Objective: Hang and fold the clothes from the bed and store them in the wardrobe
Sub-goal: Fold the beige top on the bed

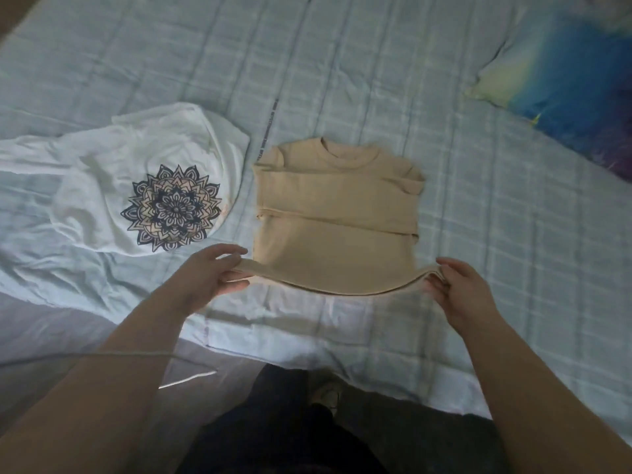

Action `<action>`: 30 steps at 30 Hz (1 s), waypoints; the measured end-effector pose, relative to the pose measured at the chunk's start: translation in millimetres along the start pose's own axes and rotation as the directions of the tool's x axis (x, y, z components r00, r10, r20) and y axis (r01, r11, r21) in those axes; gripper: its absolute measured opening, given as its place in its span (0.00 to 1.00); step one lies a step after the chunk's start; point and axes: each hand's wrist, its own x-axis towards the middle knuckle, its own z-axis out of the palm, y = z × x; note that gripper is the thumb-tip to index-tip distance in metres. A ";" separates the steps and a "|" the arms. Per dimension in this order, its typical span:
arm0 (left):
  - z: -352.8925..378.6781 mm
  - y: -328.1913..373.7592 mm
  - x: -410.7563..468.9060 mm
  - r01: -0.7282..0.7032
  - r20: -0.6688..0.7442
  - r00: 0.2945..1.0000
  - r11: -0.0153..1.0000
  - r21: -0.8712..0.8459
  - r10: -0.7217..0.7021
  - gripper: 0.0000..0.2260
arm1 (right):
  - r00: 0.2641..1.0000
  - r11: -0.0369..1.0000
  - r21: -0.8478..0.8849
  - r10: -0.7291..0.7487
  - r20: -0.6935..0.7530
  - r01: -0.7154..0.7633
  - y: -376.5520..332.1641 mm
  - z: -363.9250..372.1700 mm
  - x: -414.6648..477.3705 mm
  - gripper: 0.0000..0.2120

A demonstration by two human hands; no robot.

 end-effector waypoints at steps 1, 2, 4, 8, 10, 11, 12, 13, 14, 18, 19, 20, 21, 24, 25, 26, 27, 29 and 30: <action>3.1 18.1 13.0 -0.020 0.002 1.000 1.000 -0.002 0.020 0.05 | 1.000 1.000 0.010 -0.007 -0.007 0.007 -15.7 12.4 11.7 0.08; 6.6 34.9 26.9 -0.038 0.006 0.999 0.999 0.008 0.038 0.04 | 1.000 1.000 0.010 -0.017 -0.013 0.017 -29.3 24.6 24.9 0.08; 14.2 64.1 58.3 -0.073 0.026 0.997 0.997 0.025 0.072 0.04 | 0.999 0.999 0.032 -0.035 -0.020 0.035 -52.6 47.5 54.3 0.06; 26.1 106.1 132.9 -0.056 -0.009 0.998 0.998 -0.034 0.056 0.06 | 0.996 1.000 0.006 -0.028 -0.080 0.029 -80.1 89.1 124.4 0.06; 34.2 121.2 170.3 -0.023 -0.005 1.000 0.988 -0.151 0.022 0.07 | 0.996 0.998 0.062 -0.002 -0.090 0.008 -85.7 107.0 162.9 0.07; 38.1 127.4 188.3 -0.011 -0.015 1.000 0.978 -0.209 0.008 0.09 | 0.995 0.994 0.110 0.017 -0.096 -0.007 -85.5 113.1 183.1 0.09; 41.7 133.5 205.3 -0.004 -0.031 1.000 0.966 -0.257 -0.004 0.10 | 0.994 0.989 0.149 0.030 -0.109 -0.014 -85.4 120.5 200.0 0.12; 44.5 139.0 221.3 -0.001 -0.045 0.999 0.957 -0.290 -0.013 0.11 | 0.992 0.984 0.179 0.035 -0.123 -0.012 -84.7 124.2 217.1 0.16; 47.0 144.6 236.5 -0.003 -0.052 0.999 0.949 -0.314 -0.014 0.12 | 0.994 0.969 0.248 0.029 -0.107 -0.002 -85.6 128.5 232.0 0.19; 59.4 164.1 285.1 -0.015 -0.002 1.000 0.945 -0.326 0.015 0.09 | 0.998 0.962 0.272 0.015 -0.059 0.002 -90.4 153.1 281.7 0.19; 63.6 166.5 293.7 -0.025 -0.012 1.000 0.946 -0.324 0.022 0.08 | 0.997 0.963 0.269 0.025 -0.074 -0.004 -91.4 158.8 288.8 0.17; 67.6 166.9 301.9 -0.047 -0.040 0.999 0.941 -0.335 0.035 0.06 | 0.998 0.956 0.292 0.038 -0.050 -0.021 -93.6 166.4 294.5 0.17; 70.9 165.8 308.1 -0.083 -0.079 0.995 0.935 -0.345 0.059 0.06 | 0.998 0.960 0.279 0.026 -0.053 -0.010 -94.0 169.2 301.4 0.18; 81.4 155.4 313.3 -0.205 -0.180 0.969 0.959 -0.194 0.170 0.24 | 0.988 0.978 0.151 -0.129 -0.086 0.141 -86.6 175.6 303.2 0.19; 85.1 148.6 311.6 -0.259 -0.197 0.952 0.959 -0.116 0.234 0.28 | 0.974 0.975 0.038 -0.217 -0.066 0.220 -80.1 173.7 300.6 0.20; 89.3 140.6 308.1 -0.320 -0.207 0.928 0.947 -0.016 0.310 0.29 | 0.945 0.938 -0.147 -0.324 -0.044 0.315 -72.9 170.5 296.5 0.21; 92.8 131.0 303.4 -0.397 -0.200 0.880 0.899 0.184 0.430 0.27 | 0.897 0.827 -0.386 -0.442 0.001 0.408 -67.0 167.5 291.0 0.22; 99.7 110.4 292.0 -0.484 0.021 0.732 0.498 0.719 0.681 0.26 | 0.725 0.358 -0.725 -0.630 0.277 0.588 -52.5 161.4 276.1 0.24; 102.3 98.6 286.9 -0.483 0.203 0.658 0.199 0.853 0.726 0.26 | 0.630 0.100 -0.759 -0.631 0.451 0.644 -44.5 158.1 269.5 0.25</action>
